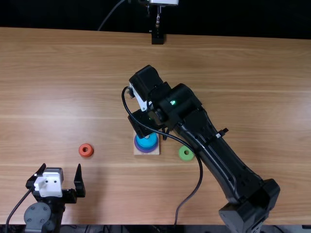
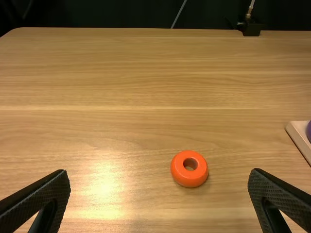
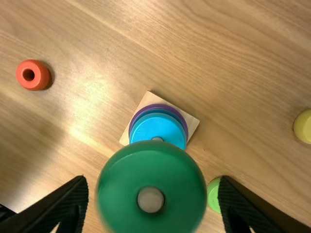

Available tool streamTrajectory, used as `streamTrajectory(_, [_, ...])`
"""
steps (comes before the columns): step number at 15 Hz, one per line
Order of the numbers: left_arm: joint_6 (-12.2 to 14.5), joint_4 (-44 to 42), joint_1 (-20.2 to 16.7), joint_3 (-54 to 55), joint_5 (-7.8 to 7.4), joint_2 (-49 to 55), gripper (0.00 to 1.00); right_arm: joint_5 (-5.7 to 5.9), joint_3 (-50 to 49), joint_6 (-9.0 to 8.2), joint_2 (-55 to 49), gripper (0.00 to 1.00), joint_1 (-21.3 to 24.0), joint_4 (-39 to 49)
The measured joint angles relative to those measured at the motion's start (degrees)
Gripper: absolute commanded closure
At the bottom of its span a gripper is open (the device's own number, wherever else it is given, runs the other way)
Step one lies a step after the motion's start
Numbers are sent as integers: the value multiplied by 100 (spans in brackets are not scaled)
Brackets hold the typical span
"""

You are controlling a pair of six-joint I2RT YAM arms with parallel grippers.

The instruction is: Build the Hanoi tower: stack the rings onto the peg from bottom to top in this color order: purple, dark blue, light blue, dark green, light green, yellow, orange.

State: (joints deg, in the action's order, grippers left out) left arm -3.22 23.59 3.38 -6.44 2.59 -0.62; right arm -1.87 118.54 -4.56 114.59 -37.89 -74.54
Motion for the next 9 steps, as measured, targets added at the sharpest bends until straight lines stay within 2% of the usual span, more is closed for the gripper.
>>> streamTrajectory(2, [0, 0, 0, 0, 0, 0, 0, -2, 0, 0, 2, 0, 0, 24])
streamTrajectory(4, [-2, 0, 0, 0, -2, 0, 0, 55, 0, -2, 2, 0, 0, 44])
streamTrajectory(6, [0, 0, 0, 0, -2, 0, 0, 168, 44, -2, 17, 0, 2, 114])
streamTrajectory(9, [-4, 2, 0, 0, -2, 0, 0, 409, 188, -4, 55, 0, 0, 476])
